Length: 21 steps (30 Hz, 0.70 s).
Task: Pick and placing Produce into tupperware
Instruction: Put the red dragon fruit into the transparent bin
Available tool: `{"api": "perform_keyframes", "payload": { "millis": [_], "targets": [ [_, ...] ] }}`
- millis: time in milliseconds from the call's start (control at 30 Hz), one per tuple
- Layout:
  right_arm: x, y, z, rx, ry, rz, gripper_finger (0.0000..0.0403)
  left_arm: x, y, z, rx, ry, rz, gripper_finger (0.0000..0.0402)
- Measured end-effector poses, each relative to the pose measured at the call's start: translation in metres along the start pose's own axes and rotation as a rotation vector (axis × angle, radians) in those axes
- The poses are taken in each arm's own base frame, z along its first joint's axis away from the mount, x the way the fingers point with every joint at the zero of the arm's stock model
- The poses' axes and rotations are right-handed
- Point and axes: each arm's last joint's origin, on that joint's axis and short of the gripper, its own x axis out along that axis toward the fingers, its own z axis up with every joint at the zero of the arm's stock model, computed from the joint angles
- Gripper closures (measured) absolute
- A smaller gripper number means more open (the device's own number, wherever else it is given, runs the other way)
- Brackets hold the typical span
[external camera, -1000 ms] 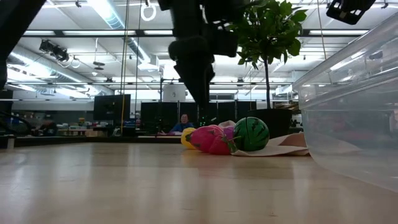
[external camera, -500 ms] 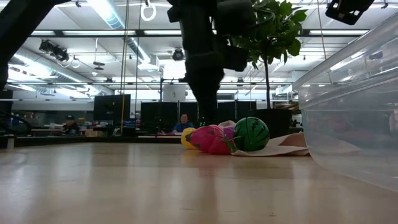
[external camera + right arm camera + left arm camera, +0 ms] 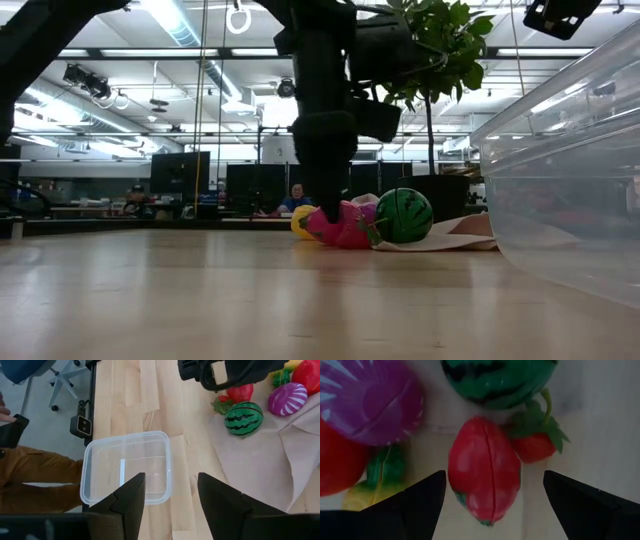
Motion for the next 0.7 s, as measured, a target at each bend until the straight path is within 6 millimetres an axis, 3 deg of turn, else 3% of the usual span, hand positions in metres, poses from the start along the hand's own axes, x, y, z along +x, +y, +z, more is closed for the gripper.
{"api": "perform_keyframes", "payload": {
  "millis": [300, 700],
  "targets": [
    [0.0001, 0.0, 0.0, -0.002, 0.0, 0.0, 0.0217, 0.0013, -0.0005, 0.0007, 0.025, -0.005, -0.001, 0.007],
    [0.0, 0.0, 0.0, -0.002, 0.0, 0.0, 0.0226, 0.0009, -0.0005, -0.0008, -0.01, 0.01, 0.0, 0.0189]
  ]
}}
